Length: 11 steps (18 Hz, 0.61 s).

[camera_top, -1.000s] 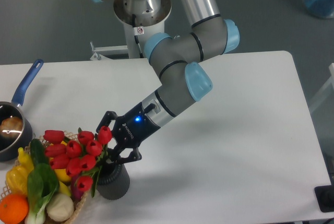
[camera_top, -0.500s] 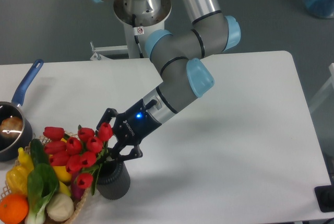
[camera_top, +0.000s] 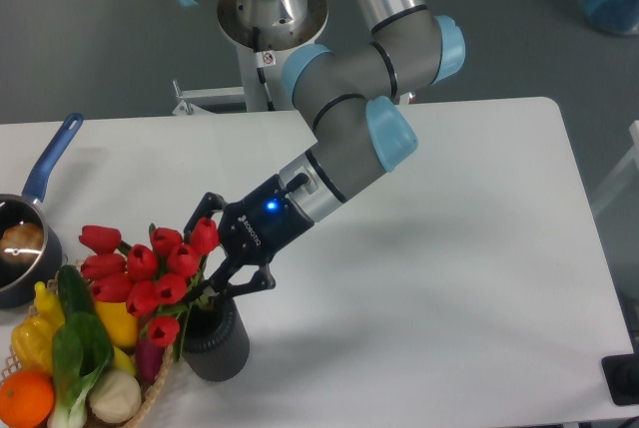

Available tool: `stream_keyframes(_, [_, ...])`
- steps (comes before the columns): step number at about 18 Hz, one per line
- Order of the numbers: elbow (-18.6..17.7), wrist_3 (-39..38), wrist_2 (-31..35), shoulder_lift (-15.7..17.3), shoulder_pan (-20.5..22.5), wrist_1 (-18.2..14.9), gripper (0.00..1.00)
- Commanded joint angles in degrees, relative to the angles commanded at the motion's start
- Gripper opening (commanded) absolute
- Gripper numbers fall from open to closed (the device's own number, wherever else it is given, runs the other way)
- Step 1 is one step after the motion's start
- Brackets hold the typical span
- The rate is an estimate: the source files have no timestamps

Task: Pick up the flowers from the vase
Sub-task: 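Lift the gripped tulips up out of the black vase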

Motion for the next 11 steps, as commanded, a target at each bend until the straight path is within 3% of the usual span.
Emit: stream_keyframes(11, [-0.26, 0.00, -2.72, 0.70, 0.35, 0.00, 0.44])
